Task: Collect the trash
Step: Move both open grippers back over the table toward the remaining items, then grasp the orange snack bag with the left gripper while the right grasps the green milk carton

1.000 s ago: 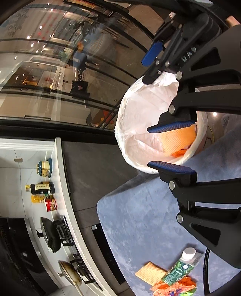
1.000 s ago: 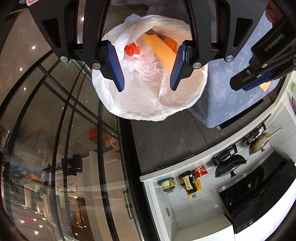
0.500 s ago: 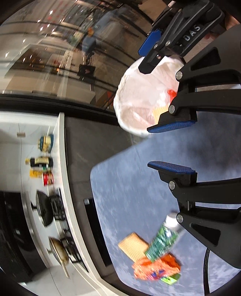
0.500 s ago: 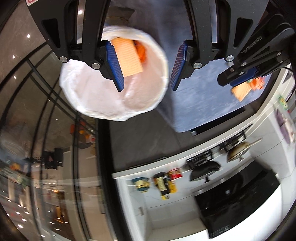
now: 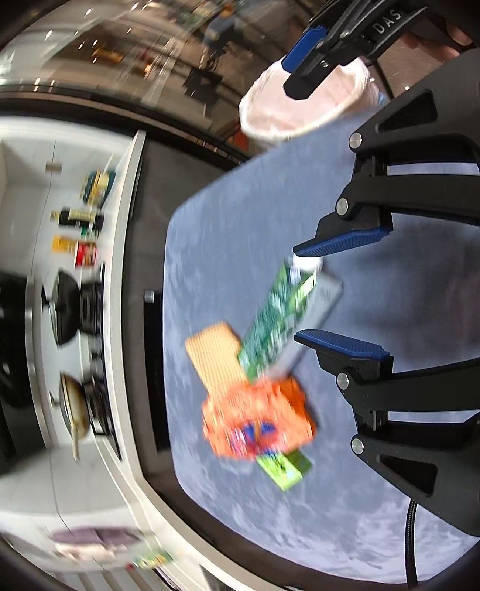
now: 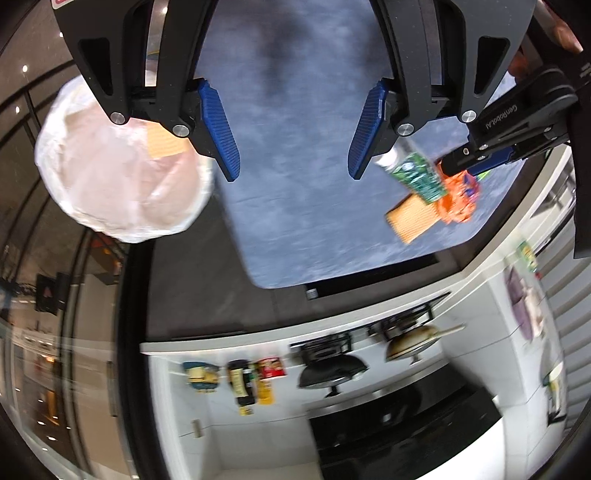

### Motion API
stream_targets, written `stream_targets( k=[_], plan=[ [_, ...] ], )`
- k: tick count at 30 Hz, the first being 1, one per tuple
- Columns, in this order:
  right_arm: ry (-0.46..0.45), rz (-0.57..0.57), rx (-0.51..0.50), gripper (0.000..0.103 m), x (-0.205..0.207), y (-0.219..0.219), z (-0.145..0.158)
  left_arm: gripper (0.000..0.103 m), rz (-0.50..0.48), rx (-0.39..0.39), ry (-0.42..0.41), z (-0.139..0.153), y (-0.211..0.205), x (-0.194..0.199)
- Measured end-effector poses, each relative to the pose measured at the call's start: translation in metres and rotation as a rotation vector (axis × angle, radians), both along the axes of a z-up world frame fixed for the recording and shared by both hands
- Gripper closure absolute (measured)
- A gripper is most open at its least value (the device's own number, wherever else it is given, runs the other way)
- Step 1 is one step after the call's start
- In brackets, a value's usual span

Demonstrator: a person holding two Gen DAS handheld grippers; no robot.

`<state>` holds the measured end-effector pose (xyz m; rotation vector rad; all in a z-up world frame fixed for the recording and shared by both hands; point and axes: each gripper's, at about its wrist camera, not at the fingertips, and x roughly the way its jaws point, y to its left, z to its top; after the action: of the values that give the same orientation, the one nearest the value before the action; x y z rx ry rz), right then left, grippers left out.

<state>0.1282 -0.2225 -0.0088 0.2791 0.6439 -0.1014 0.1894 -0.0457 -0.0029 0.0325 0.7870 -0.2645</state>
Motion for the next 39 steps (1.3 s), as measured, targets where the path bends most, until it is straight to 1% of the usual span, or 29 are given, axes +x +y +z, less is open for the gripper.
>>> stream_targets(
  k=[2,5,8,9,13,17,22,29,32,39],
  plan=[
    [0.008,0.03,-0.002,0.042,0.007,0.015,-0.002,0.06,0.03,-0.004,0.007,-0.002,0.017,0.003],
    [0.017,0.069,-0.006,0.037,0.018,0.035,-0.005,0.059,0.076,-0.011,0.02,-0.005,0.043,0.009],
    [0.032,0.114,-0.014,0.036,0.032,0.055,-0.01,0.051,0.111,-0.026,0.031,-0.009,0.062,0.014],
    [0.036,0.122,-0.016,0.036,0.035,0.059,-0.012,0.049,0.125,-0.029,0.032,-0.011,0.068,0.017],
    [0.051,0.168,-0.022,0.032,0.053,0.078,-0.021,0.048,0.159,-0.04,0.053,-0.018,0.087,0.026],
    [0.072,0.202,-0.041,0.032,0.072,0.093,-0.032,0.046,0.195,-0.055,0.071,-0.026,0.101,0.037],
    [0.097,0.235,-0.05,0.032,0.091,0.103,-0.046,0.046,0.228,-0.077,0.102,-0.038,0.111,0.054],
    [0.124,0.268,-0.058,0.031,0.113,0.11,-0.062,0.046,0.244,-0.11,0.146,-0.055,0.111,0.074],
    [0.119,0.279,-0.055,0.029,0.118,0.112,-0.066,0.046,0.25,-0.122,0.163,-0.063,0.11,0.081],
    [0.122,0.313,-0.062,0.028,0.125,0.118,-0.071,0.046,0.265,-0.163,0.187,-0.074,0.109,0.092]
  ],
)
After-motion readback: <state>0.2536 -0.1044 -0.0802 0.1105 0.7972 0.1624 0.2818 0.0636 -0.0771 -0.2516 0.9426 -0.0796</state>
